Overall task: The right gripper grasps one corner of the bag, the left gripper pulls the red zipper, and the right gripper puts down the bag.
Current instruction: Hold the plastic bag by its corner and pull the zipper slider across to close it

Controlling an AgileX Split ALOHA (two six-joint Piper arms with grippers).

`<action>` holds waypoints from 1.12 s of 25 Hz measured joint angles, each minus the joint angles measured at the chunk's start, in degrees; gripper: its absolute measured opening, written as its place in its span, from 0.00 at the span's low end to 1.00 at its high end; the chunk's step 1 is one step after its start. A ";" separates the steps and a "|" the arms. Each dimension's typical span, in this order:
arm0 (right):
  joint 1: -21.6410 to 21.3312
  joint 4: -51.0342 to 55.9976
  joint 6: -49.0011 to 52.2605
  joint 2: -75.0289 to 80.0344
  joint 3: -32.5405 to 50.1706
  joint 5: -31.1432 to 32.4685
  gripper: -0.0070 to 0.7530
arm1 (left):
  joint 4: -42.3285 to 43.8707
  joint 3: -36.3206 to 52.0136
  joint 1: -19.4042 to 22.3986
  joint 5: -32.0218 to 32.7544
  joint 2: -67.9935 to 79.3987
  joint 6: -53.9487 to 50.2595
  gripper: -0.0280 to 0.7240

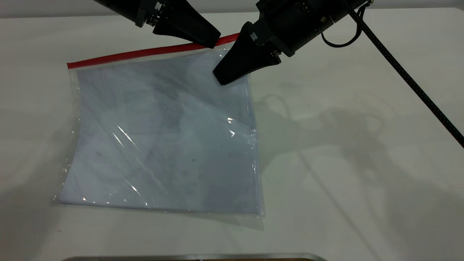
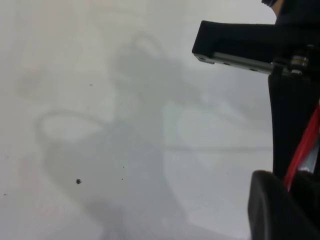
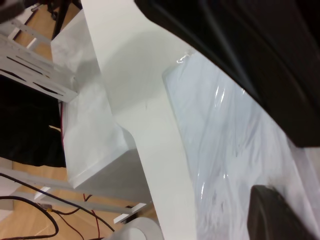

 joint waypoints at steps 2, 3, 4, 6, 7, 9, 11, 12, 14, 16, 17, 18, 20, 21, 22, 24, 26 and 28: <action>0.00 0.02 -0.11 -0.34 0.00 -0.05 0.05 | 0.00 0.00 -0.04 -0.11 0.00 0.36 0.13; -0.05 0.02 -0.16 -0.62 0.00 -0.24 0.05 | 0.00 0.00 -0.04 -0.17 0.00 0.52 0.13; -0.11 -0.03 -0.24 -0.87 0.05 -0.33 0.05 | -0.23 0.00 -0.04 -0.17 0.00 0.56 0.13; -0.51 -0.30 -0.61 -1.59 0.05 -0.73 0.05 | -0.38 -0.20 -0.04 -0.50 0.00 0.68 0.13; -0.69 -0.61 -0.85 -1.81 0.10 -0.84 0.05 | -0.45 -0.33 -0.04 -0.80 0.00 0.68 0.13; -1.23 -0.75 -1.30 -2.35 0.10 -0.93 0.05 | -0.61 -0.40 -0.04 -1.51 -0.12 0.72 0.13; -1.80 -0.75 -1.51 -2.54 0.10 -0.93 0.05 | -0.86 -0.51 0.01 -1.82 -0.12 0.72 0.13; -2.19 -0.75 -1.57 -2.54 0.10 -0.88 0.05 | -0.91 -0.51 0.13 -2.11 -0.12 0.72 0.13; -2.86 -0.61 -1.66 -2.66 0.10 -0.71 0.05 | -0.98 -0.51 0.74 -2.30 -0.12 0.74 0.13; -3.66 -0.24 -1.71 -2.84 0.10 -0.27 0.05 | -0.85 -0.51 1.57 -2.32 -0.12 0.74 0.13; -4.15 0.13 -1.76 -2.84 0.10 -0.11 0.05 | -0.81 -0.51 2.14 -2.36 -0.12 0.74 0.13; -4.59 0.65 -1.83 -2.84 0.10 0.00 0.05 | -0.59 -0.51 2.73 -2.36 -0.12 0.74 0.13; -5.32 1.40 -1.94 -2.84 0.10 0.24 0.05 | -0.21 -0.51 3.51 -2.74 -0.07 0.74 0.13; -5.57 1.94 -2.03 -2.84 0.10 0.36 0.05 | -0.07 -0.51 3.98 -2.79 -0.07 0.74 0.13; -5.85 2.65 -2.24 -2.84 0.10 0.49 0.05 | 0.06 -0.51 4.49 -2.79 -0.07 0.74 0.13; -6.39 3.81 -2.66 -2.86 0.10 0.78 0.05 | 0.58 -0.51 5.44 -2.84 -0.02 0.91 0.13; -6.95 5.09 -3.34 -2.90 0.10 1.07 0.05 | 1.29 -0.51 6.62 -2.78 -0.02 0.73 0.13; -7.61 6.40 -4.01 -2.90 0.10 1.37 0.05 | 2.66 -0.51 7.72 -2.90 -0.02 0.17 0.14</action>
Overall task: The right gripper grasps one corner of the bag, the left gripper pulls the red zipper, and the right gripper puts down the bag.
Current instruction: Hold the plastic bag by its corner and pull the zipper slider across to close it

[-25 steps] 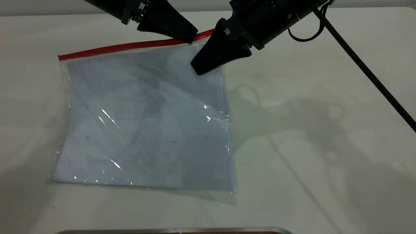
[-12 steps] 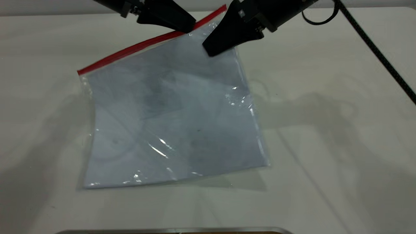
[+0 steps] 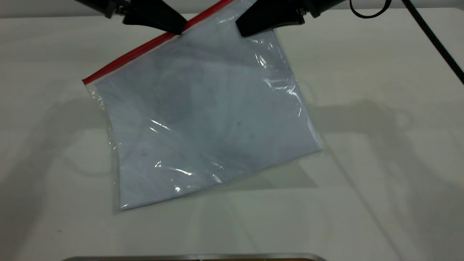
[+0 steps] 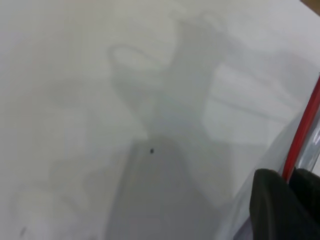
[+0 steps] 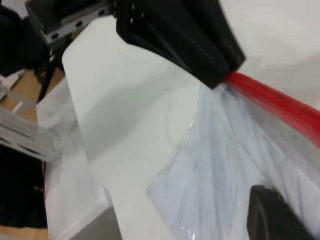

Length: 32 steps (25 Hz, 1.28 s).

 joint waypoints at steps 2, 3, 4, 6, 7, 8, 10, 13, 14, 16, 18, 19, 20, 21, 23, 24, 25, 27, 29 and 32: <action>-0.93 1.41 -1.04 0.00 0.00 0.35 0.05 | 1.65 0.00 1.35 -0.24 0.00 -1.15 0.14; -1.39 2.27 -1.35 0.00 0.00 0.52 0.05 | 2.54 0.00 2.02 -0.50 0.00 -1.72 0.14; -1.76 3.16 -1.80 0.00 0.00 0.59 0.05 | 3.46 0.00 2.67 -0.64 0.00 -2.52 0.14; -2.69 4.70 -2.81 0.00 0.00 0.71 0.05 | 5.55 0.00 3.90 -0.95 0.00 -3.81 0.14; -3.08 5.42 -3.17 0.00 0.00 0.76 0.05 | 6.39 0.00 4.43 -1.15 0.00 -4.34 0.14; -3.36 6.19 -3.57 0.00 0.00 0.76 0.05 | 7.52 0.00 4.87 -1.37 0.00 -4.80 0.14; -3.85 7.48 -4.17 0.00 0.00 0.76 0.05 | 9.22 0.00 5.77 -1.58 0.00 -5.21 0.14; -4.44 9.57 -5.45 0.00 0.00 0.76 0.05 | 12.30 0.00 6.62 -2.59 0.00 -6.11 0.14; -4.58 10.12 -5.82 0.00 0.00 0.68 0.05 | 13.46 0.00 6.86 -3.28 0.00 -6.78 0.14; -4.92 11.04 -6.45 0.00 0.00 0.68 0.05 | 16.45 0.00 7.52 -4.80 0.00 -8.84 0.14; -5.18 11.62 -6.57 0.00 0.00 0.52 0.05 | 19.22 0.00 7.84 -6.08 0.00 -11.23 0.14; -5.31 11.88 -6.63 0.00 0.00 0.52 0.05 | 20.56 0.00 8.08 -6.38 0.00 -12.38 0.14; -5.43 11.93 -6.67 0.00 0.00 0.52 0.05 | 21.91 0.00 8.23 -6.63 0.00 -13.43 0.15; -5.55 11.93 -6.67 0.00 0.00 0.48 0.05 | 23.06 0.00 8.34 -6.78 0.00 -14.18 0.15; -5.68 12.01 -6.67 0.00 0.00 0.41 0.05 | 25.42 0.00 8.52 -7.21 0.00 -15.70 0.15; -5.68 12.01 -6.67 0.00 0.00 0.47 0.05 | 25.70 0.00 8.52 -7.28 0.00 -16.23 0.16; -5.68 12.01 -6.67 0.00 0.00 0.47 0.05 | 25.85 0.00 8.53 -7.29 0.00 -16.51 0.16; -5.68 11.82 -6.67 0.00 0.00 0.41 0.05 | 25.85 0.00 8.53 -7.29 0.00 -16.62 0.16; -5.68 11.64 -6.67 0.00 0.00 0.23 0.05 | 25.58 0.00 8.53 -7.52 0.00 -16.76 0.17; -6.07 10.54 -6.67 -0.13 0.00 -1.00 0.05 | 24.80 0.00 8.69 -9.40 -0.37 -16.86 0.20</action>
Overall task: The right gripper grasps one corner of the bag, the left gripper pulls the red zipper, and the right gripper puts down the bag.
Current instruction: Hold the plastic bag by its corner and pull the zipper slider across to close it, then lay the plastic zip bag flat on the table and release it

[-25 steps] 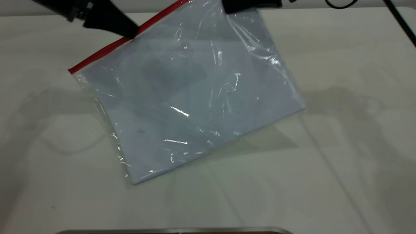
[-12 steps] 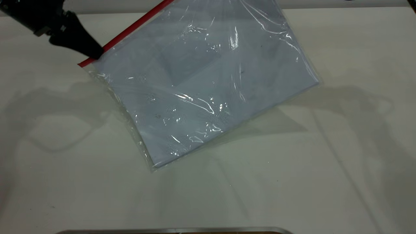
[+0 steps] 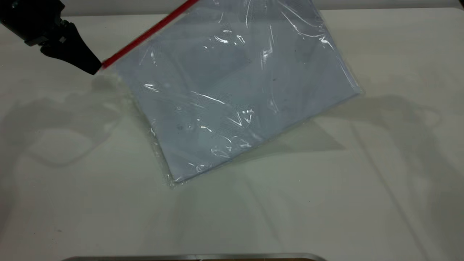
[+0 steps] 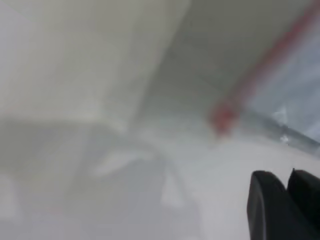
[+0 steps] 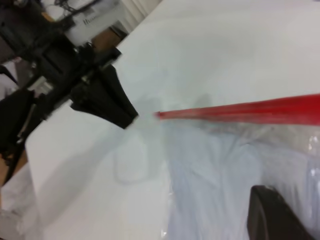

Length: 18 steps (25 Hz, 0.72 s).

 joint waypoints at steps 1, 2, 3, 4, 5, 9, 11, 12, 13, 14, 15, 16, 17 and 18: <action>-0.12 -0.76 0.11 0.00 0.00 -0.19 0.05 | -0.72 0.05 0.00 -0.55 -0.38 -0.06 0.22; -0.19 -1.35 0.18 0.00 0.00 -0.66 0.05 | -1.63 0.09 0.00 -0.96 -1.05 -0.06 0.26; -0.24 -1.93 0.24 0.00 0.00 -1.05 0.05 | -2.51 0.09 0.00 -1.21 -1.94 -0.12 0.30; -0.20 -2.18 0.28 0.00 0.00 -1.29 0.05 | -3.58 0.09 0.00 -1.51 -2.91 -0.17 0.34; -0.20 -2.18 0.50 0.21 0.00 -1.34 0.05 | -4.60 0.09 0.00 -1.67 -3.77 -0.17 0.38; -0.13 -1.09 1.78 3.14 0.00 -2.57 0.05 | -10.36 0.09 0.00 -1.68 -8.32 -0.17 0.53; 0.22 -0.13 2.21 6.08 0.00 -5.62 0.05 | -13.86 0.09 0.00 -0.23 -10.59 -0.14 0.55; 0.54 0.67 2.33 7.42 0.00 -7.28 0.05 | -15.75 0.09 0.00 0.79 -11.38 -0.14 0.56; 1.00 1.38 2.33 8.96 0.00 -9.21 0.05 | -17.58 0.09 0.00 2.16 -12.16 -0.09 0.56; 1.62 2.28 2.33 10.38 0.00 -11.28 0.06 | -18.92 0.09 0.00 3.69 -12.72 -0.11 0.56; 2.15 3.08 2.10 11.42 -0.05 -13.06 0.06 | -20.32 0.09 0.00 5.25 -13.06 -0.07 0.56; 2.78 3.58 1.70 12.48 -0.05 -15.36 0.06 | -21.49 0.09 0.00 6.56 -13.25 -0.07 0.56; 3.24 3.77 1.34 13.32 -0.05 -17.98 0.07 | -22.43 0.09 0.00 8.05 -13.32 -0.05 0.57; 3.57 3.77 1.14 13.92 -0.05 -20.72 0.08 | -23.08 0.09 0.00 9.42 -13.41 -0.05 0.57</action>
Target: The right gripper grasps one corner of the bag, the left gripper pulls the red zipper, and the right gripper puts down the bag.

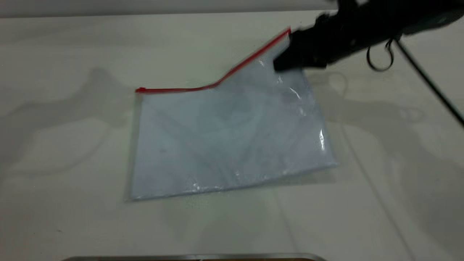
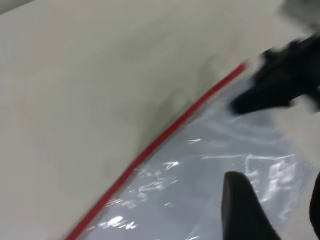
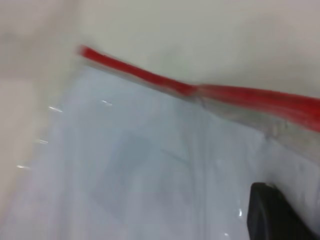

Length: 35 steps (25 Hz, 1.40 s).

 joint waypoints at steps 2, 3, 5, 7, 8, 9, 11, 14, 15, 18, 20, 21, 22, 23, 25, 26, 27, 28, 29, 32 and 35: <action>0.27 -1.23 0.18 0.42 0.00 -5.85 0.13 | -1.09 0.05 0.00 2.21 0.03 0.00 0.57; 0.32 -2.71 0.85 0.42 0.00 -9.71 0.18 | -1.51 0.02 0.00 3.32 -0.02 0.00 0.57; 0.38 -7.65 4.77 0.42 0.00 -16.30 0.32 | -2.43 0.07 0.00 5.37 -0.22 0.00 0.57; 0.21 -14.55 11.36 -0.41 0.06 -19.00 0.46 | -3.25 0.07 0.00 7.29 -1.15 -0.06 0.57; 0.14 -19.17 15.48 -1.15 0.06 -18.72 0.53 | -3.46 0.07 0.00 7.85 -1.72 -0.11 0.57; 0.08 -23.18 19.76 -2.27 0.12 -17.53 0.58 | -3.58 0.07 0.00 8.26 -2.67 -0.11 0.57; 0.03 -32.76 27.37 -4.85 0.12 -13.61 0.63 | -3.72 0.07 0.00 9.15 -4.79 -0.11 0.57; 0.03 -47.20 38.91 -8.98 0.12 -7.58 0.64 | -3.77 0.07 0.00 9.98 -8.06 -0.81 0.57; 0.03 -52.32 43.95 -10.34 0.12 -5.98 0.64 | -3.77 0.07 0.00 10.30 -9.23 -1.19 0.57; 0.03 -65.58 59.56 -15.83 0.17 -0.16 0.63 | -3.77 0.07 0.00 10.90 -12.77 -2.80 0.57; 0.03 -71.95 68.57 -19.90 0.23 4.49 0.62 | -3.71 0.07 0.00 11.37 -15.21 -4.43 0.57; 0.03 -74.32 71.15 -22.37 0.23 7.52 0.61 | -3.59 0.07 0.00 11.48 -16.62 -5.39 0.57; 0.03 -75.97 73.22 -24.49 0.29 10.13 0.61 | -3.31 0.07 0.00 11.59 -18.13 -6.87 0.57; 0.03 -77.09 74.40 -27.13 0.36 13.40 0.61 | -2.78 0.07 0.00 11.71 -19.46 -8.62 0.57; 0.03 -78.09 75.41 -32.52 0.42 19.64 0.61 | -0.38 0.07 0.00 11.78 -22.86 -12.21 0.57; 0.03 -78.40 75.55 -34.74 0.42 21.93 0.61 | 1.45 0.07 0.00 11.95 -24.28 -14.29 0.57; 0.03 -78.52 75.61 -37.46 0.42 24.44 0.61 | 3.76 0.07 0.00 12.12 -26.02 -16.50 0.57; 0.03 -78.63 75.68 -40.11 0.42 26.67 0.61 | 5.95 0.07 0.00 12.34 -27.77 -18.47 0.57; 0.03 -78.68 75.90 -42.74 0.52 28.34 0.61 | 8.82 0.07 0.00 12.60 -29.48 -21.01 0.57; 0.03 -79.20 77.43 -49.59 0.59 34.00 0.61 | 17.64 0.09 0.00 13.61 -34.10 -29.21 0.57; 0.03 -80.00 79.75 -56.16 1.35 36.92 0.61 | 26.40 0.15 0.00 14.69 -38.14 -38.72 0.57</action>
